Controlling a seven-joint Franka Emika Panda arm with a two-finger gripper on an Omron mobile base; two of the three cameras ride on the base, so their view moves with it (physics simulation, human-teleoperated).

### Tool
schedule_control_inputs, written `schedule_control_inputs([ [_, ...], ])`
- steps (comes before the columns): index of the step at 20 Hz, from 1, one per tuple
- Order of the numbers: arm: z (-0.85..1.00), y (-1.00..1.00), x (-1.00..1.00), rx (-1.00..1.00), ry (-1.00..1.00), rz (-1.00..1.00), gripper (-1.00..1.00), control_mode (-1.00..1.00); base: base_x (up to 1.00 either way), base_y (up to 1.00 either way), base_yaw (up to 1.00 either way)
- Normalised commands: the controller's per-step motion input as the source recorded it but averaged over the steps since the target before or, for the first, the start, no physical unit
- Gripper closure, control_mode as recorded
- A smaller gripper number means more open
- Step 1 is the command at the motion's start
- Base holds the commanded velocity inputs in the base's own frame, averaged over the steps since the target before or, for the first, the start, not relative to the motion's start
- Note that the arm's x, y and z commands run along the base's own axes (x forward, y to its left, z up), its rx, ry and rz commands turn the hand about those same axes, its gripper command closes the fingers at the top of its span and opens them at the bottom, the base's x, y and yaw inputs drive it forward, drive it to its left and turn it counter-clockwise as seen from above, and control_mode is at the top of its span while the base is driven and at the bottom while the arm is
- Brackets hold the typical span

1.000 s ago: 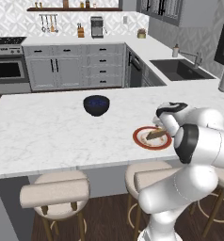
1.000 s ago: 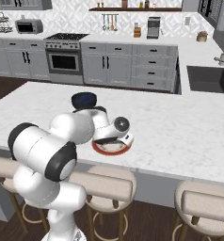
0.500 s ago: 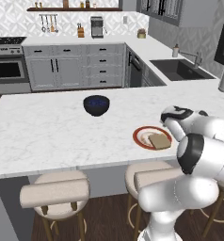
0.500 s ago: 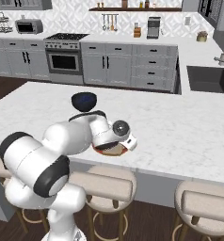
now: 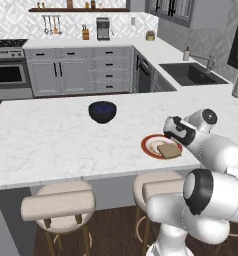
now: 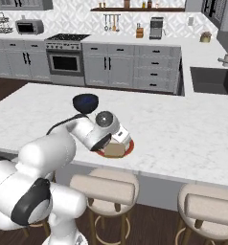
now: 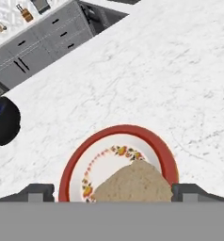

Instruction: Start the toaster. Once the lever pops up, take the bread to the plate on the dining counter.

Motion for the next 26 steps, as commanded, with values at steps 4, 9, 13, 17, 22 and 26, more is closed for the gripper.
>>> schedule_control_inputs([
  [4,0.50,0.52,-0.05,-0.17,0.12,0.00,-1.00,-1.00,0.00,0.00,0.00],
  [9,0.37,0.33,-0.73,-0.17,0.09,0.00,-1.00,-1.00,0.00,0.00,0.00],
  [13,0.30,0.26,-0.99,-0.05,0.13,0.00,-1.00,-1.00,0.00,0.00,0.00],
  [17,0.54,0.27,-0.94,0.00,0.05,0.05,-1.00,-1.00,0.00,0.00,0.00],
  [22,0.73,0.41,-0.51,0.00,0.02,0.18,-1.00,-1.00,0.00,0.00,0.00],
  [26,0.83,0.24,-0.29,0.00,0.00,0.21,-1.00,-1.00,0.00,0.00,0.00],
])
